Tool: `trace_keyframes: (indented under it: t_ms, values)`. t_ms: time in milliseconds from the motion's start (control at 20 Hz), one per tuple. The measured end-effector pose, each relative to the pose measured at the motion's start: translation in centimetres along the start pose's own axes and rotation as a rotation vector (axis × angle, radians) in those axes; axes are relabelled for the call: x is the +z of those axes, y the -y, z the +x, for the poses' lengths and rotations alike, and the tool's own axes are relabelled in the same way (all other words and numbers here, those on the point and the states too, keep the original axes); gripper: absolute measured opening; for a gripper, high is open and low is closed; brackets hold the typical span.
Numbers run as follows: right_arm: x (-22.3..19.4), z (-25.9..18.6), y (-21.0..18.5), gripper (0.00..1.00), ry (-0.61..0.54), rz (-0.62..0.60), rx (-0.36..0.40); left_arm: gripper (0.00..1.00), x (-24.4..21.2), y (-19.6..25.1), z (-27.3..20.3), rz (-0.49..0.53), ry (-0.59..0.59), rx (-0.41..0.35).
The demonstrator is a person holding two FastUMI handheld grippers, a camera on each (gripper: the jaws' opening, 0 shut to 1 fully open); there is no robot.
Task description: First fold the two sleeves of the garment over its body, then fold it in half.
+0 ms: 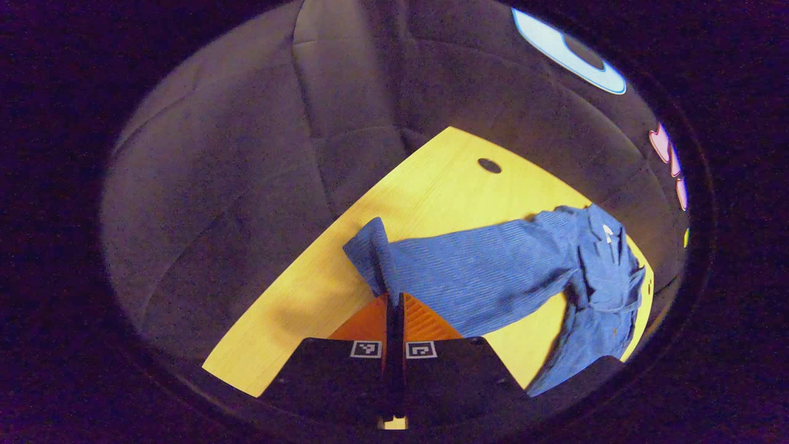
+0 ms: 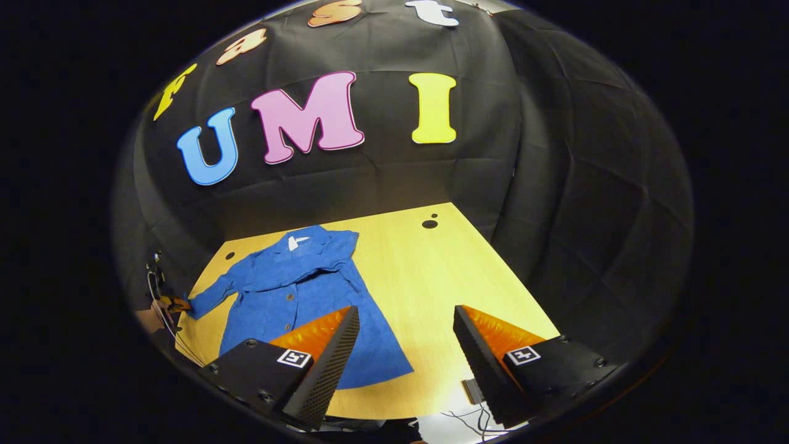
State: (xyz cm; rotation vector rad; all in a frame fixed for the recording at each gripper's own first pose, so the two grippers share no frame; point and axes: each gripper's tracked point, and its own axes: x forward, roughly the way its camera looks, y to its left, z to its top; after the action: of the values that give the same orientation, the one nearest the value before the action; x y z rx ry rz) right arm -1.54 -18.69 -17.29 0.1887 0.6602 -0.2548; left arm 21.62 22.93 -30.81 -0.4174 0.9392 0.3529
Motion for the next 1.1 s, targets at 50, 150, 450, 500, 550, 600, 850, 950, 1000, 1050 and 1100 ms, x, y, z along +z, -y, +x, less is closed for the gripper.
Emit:
trace_keyframes:
  t_ms: [50,150,450,500,550,600,850,950,1000,1050,1100]
  values:
    - [0.3,0.8,0.4,0.98,-0.003,0.005,0.009,0.00,1.2,3.3,-0.9,0.025,0.026,-0.053]
    - [0.5,2.1,1.0,0.98,-0.004,-0.003,0.025,0.00,2.5,11.0,-2.6,0.104,0.064,-0.162]
    - [1.1,4.5,4.2,0.98,-0.009,0.007,0.032,0.00,-0.2,33.7,-6.8,0.279,0.074,-0.446]
    - [1.2,4.8,4.9,0.98,-0.009,0.018,0.026,0.00,-1.1,35.7,-6.9,0.304,0.061,-0.487]
    - [1.1,4.6,5.3,0.98,-0.010,0.029,0.022,0.00,-2.1,39.1,-7.2,0.328,0.053,-0.532]
    - [1.0,4.8,5.6,0.98,-0.013,0.038,0.015,0.00,-3.1,41.9,-7.3,0.350,0.046,-0.565]
    - [0.1,5.5,6.5,0.98,-0.032,0.039,0.000,0.01,-4.4,51.5,-7.0,0.465,0.029,-0.596]
    - [-0.3,5.6,6.5,0.98,-0.037,0.040,0.002,0.27,-6.6,54.1,-6.5,0.501,0.023,-0.621]
    - [-0.3,5.8,6.4,0.98,-0.036,0.042,0.002,0.47,-7.1,54.3,-7.0,0.514,0.029,-0.631]
    - [-0.4,5.8,6.2,0.98,-0.038,0.045,0.006,0.67,-7.3,55.1,-6.2,0.521,0.037,-0.632]
    - [-0.6,6.0,6.1,0.98,-0.039,0.048,0.010,0.87,-7.3,53.7,-7.2,0.527,0.051,-0.617]
